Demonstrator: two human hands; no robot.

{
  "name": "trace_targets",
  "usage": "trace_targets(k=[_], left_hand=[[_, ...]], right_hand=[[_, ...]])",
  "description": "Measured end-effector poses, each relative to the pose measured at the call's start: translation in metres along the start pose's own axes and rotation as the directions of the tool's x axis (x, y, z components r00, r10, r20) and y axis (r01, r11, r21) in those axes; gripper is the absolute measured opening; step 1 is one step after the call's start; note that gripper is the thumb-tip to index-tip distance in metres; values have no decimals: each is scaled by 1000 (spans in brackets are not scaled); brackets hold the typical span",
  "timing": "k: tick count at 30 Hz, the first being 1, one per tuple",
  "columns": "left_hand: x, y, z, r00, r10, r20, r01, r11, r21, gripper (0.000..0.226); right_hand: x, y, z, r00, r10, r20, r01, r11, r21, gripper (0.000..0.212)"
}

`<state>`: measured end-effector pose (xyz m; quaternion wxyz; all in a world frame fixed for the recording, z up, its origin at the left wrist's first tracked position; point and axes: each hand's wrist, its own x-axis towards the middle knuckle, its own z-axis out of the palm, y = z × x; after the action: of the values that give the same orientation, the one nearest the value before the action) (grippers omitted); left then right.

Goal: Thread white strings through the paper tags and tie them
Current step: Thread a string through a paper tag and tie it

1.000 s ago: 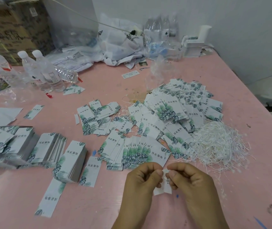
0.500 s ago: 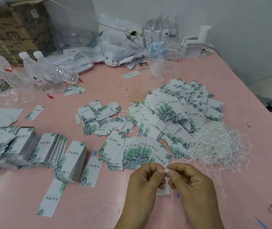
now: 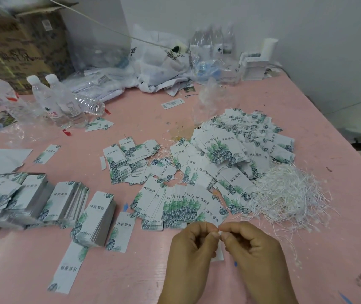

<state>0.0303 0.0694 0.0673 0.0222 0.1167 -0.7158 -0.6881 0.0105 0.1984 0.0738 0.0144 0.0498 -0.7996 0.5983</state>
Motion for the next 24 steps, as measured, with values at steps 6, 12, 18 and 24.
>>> trace_targets(k=[6,12,18,24], left_hand=[[-1,1,-4,999,-40,18,41,999,-30,29],[-2,12,-8,991,-45,124,48,999,-21,13],[-4,24,-14,949,53,311,21,973,-232,17],[2,26,-14,905,123,407,162,785,-598,21]], right_hand=[[3,4,-6,992,73,103,-87,987,135,37],[9,12,-13,974,111,197,-163,949,268,28],[12,25,-30,938,67,339,-166,948,273,52],[2,31,-16,786,30,617,-202,956,211,28]])
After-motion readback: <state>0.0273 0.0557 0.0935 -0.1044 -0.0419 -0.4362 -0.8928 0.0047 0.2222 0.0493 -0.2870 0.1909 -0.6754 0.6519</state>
